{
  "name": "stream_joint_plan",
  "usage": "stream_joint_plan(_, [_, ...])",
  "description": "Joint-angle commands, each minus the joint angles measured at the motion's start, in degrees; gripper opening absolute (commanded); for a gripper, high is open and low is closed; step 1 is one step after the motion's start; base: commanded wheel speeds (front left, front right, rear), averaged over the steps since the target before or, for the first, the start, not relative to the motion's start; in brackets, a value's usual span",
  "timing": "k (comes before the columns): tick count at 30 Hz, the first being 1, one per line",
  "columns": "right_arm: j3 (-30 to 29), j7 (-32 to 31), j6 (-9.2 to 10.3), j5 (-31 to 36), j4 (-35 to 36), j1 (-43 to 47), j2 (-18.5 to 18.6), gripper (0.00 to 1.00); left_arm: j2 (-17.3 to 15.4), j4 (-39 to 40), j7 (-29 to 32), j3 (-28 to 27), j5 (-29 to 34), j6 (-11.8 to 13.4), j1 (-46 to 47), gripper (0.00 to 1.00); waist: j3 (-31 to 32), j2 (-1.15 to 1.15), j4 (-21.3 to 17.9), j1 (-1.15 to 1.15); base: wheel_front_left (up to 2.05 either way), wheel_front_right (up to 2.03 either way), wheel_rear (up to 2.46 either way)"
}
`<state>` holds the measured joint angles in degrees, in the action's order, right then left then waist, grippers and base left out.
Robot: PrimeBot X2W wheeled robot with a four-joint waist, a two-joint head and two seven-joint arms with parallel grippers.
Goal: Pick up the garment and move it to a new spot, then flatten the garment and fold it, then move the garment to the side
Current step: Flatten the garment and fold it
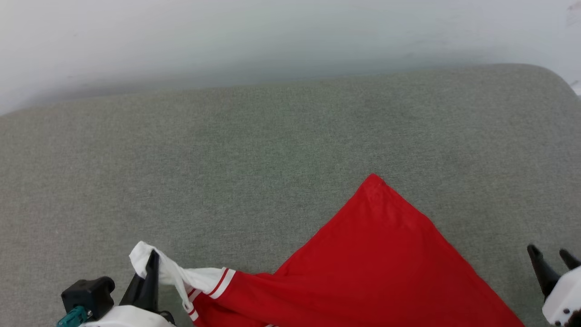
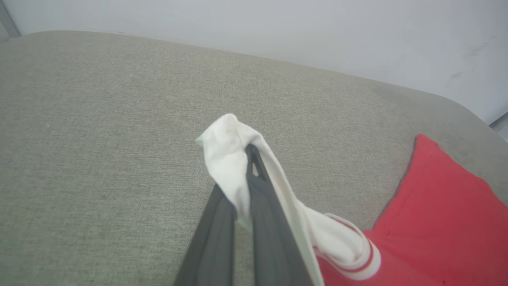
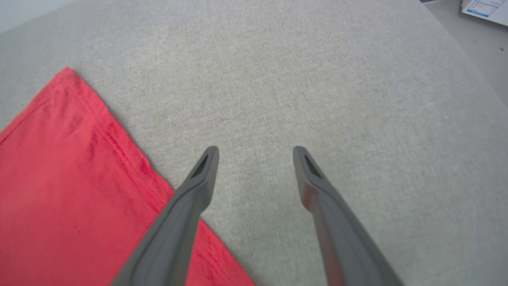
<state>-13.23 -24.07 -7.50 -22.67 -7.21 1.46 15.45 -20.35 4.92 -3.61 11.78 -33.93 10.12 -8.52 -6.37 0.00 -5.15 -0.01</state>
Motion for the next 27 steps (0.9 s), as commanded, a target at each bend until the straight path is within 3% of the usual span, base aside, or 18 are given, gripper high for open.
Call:
stream_joint_plan(1, [0.5,2.7,0.02,-0.4,-0.7,-3.2,-0.7,1.0,-0.2,0.9,0.0,0.2,0.6,-0.3,1.5,0.0,-2.0,0.0,1.0,0.01,0.0,0.0,0.0])
stream_joint_plan(4, [2.3,5.2,0.02,-1.1,-1.7,-8.1,-0.6,1.0,-0.3,2.1,0.2,0.7,1.2,-0.5,3.4,0.0,-4.5,0.0,2.2,0.01,0.0,0.0,0.0])
stream_joint_plan(6, [4.7,3.7,0.02,-2.2,-2.2,-11.6,0.1,1.0,-0.1,2.7,0.2,1.3,1.5,-0.7,4.7,0.0,-6.2,0.0,3.2,0.01,0.0,0.0,0.0])
stream_joint_plan(11, [10.3,-4.5,0.03,-3.9,-2.0,-18.8,2.4,1.0,0.4,3.2,-0.3,2.4,2.1,-1.3,7.5,0.0,-9.5,0.0,5.2,0.01,0.0,0.0,0.0])
stream_joint_plan(19, [18.4,-29.2,0.02,-5.0,0.4,-28.9,4.6,1.0,2.2,2.3,-1.9,4.7,3.0,-3.0,12.6,0.0,-14.5,0.0,9.1,0.01,0.0,0.0,0.0])
stream_joint_plan(27, [24.7,-36.6,0.02,-6.1,-3.3,-31.4,4.6,1.0,3.9,-0.1,-3.5,6.4,2.6,-4.5,15.1,0.0,-17.6,0.0,11.2,0.01,0.0,0.0,0.0])
